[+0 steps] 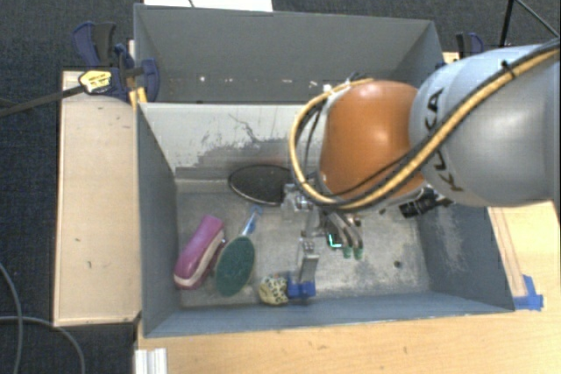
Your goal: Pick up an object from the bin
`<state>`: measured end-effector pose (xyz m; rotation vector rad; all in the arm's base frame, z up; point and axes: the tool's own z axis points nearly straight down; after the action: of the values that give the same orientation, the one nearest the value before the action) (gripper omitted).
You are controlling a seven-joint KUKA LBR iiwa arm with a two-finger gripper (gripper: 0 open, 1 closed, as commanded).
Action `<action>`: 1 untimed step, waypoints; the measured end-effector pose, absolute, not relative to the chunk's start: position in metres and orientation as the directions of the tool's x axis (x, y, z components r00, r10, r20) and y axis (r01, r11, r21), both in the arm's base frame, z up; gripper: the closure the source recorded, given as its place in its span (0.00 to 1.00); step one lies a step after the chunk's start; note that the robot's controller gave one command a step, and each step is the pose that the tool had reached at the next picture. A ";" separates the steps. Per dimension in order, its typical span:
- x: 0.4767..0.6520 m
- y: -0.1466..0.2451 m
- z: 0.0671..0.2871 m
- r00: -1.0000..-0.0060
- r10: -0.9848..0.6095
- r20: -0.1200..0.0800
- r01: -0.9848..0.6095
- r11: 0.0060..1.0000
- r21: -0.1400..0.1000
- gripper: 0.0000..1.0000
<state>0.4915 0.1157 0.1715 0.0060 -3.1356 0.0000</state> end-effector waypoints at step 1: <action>0.534 0.186 0.068 -0.878 -0.478 -0.002 -0.478 0.878 0.002 0.00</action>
Offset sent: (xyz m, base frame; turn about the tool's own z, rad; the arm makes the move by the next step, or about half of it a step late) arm 0.0434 0.0693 -0.1015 -0.4929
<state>0.5344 0.1863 0.0683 0.7749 -3.0460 -0.0041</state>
